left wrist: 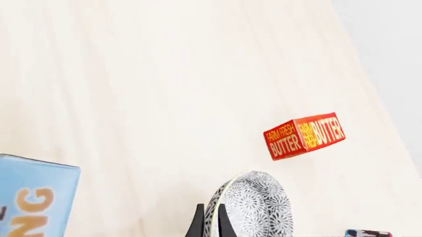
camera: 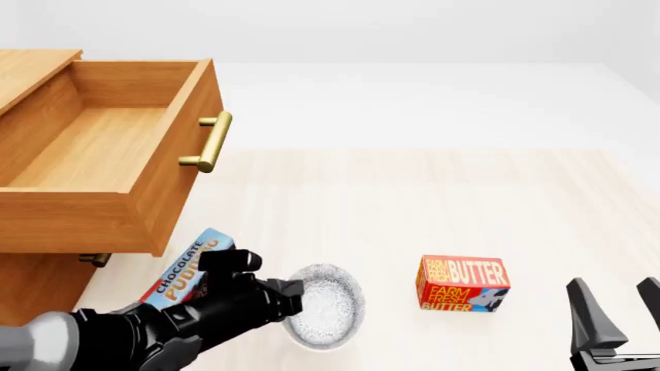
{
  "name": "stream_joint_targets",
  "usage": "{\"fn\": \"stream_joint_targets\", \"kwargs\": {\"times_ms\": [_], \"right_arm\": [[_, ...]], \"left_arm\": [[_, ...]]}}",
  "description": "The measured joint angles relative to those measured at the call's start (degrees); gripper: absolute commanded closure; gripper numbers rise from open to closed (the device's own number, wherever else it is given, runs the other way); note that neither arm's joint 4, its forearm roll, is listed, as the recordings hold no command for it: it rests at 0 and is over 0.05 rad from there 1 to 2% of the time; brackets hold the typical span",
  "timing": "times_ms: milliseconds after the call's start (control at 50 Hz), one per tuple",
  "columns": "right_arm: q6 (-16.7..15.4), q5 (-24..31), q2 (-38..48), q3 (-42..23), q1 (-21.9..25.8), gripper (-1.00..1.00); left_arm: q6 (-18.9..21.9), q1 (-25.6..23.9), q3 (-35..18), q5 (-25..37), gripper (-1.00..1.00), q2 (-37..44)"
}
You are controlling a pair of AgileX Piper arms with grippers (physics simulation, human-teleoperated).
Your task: Put the bowl in the top drawer of the cabinet.
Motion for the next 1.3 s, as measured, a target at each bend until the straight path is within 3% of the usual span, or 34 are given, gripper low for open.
{"fn": "stream_joint_targets", "kwargs": {"times_ms": [540, 1300], "right_arm": [[0.0, 0.0, 0.0, 0.0, 0.0, -1.00], [0.0, 0.0, 0.0, 0.0, 0.0, -1.00]], "left_arm": [[7.0, 0.6, -0.5, 6.1, 1.00, -8.9], [21.4, -0.3, -3.5, 15.0, 1.00, -20.4]]}}
